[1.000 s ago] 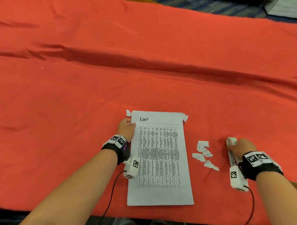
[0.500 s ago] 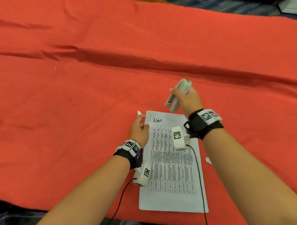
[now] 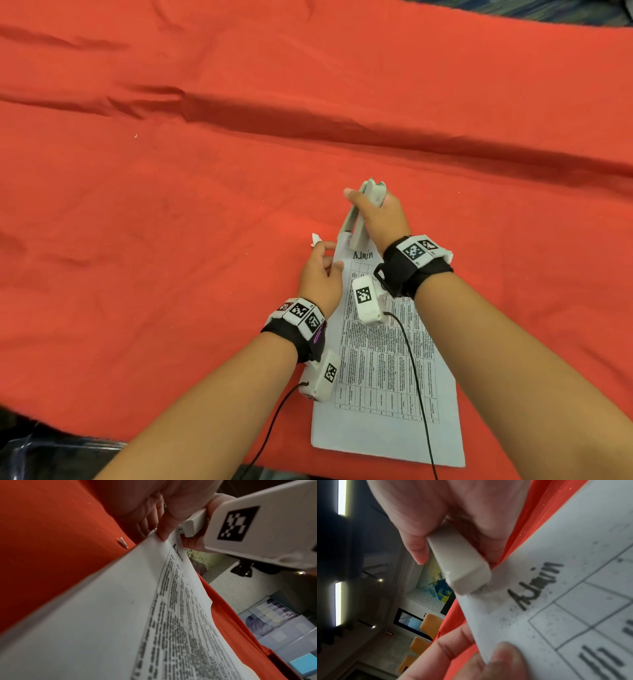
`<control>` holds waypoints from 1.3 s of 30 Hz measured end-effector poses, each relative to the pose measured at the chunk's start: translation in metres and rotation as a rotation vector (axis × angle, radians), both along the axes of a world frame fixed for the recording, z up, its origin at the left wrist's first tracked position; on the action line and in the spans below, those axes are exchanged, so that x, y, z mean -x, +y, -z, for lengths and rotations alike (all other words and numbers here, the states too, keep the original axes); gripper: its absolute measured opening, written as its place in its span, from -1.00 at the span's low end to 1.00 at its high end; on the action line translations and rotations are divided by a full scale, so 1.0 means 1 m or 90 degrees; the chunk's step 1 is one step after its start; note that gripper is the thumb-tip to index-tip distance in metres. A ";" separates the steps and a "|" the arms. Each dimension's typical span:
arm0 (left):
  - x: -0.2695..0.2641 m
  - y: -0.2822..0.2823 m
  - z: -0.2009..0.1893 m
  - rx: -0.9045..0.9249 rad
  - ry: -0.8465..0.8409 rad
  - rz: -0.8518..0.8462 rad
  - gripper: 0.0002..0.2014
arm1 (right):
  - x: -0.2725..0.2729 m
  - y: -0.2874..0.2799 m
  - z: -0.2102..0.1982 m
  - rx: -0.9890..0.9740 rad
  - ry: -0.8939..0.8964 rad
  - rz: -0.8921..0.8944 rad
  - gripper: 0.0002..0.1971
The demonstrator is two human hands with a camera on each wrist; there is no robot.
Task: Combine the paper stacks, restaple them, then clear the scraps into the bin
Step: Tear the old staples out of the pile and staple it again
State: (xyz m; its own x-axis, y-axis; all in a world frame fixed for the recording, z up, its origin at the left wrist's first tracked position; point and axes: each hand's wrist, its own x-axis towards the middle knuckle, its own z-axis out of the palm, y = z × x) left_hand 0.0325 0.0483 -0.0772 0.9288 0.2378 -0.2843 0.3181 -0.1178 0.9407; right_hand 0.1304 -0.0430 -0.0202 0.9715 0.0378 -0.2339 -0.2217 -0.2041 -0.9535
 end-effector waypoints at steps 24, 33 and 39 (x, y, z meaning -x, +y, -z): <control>0.053 0.014 0.016 0.029 0.101 0.096 -0.87 | -0.007 0.018 0.004 -0.083 -0.008 0.163 -0.52; 0.098 -0.003 0.007 0.056 0.184 0.133 -0.80 | -0.007 0.010 -0.001 -0.121 -0.003 0.135 -0.55; 0.116 -0.019 -0.008 0.095 0.192 0.066 -0.75 | -0.026 -0.044 -0.027 -0.195 0.049 0.201 -0.65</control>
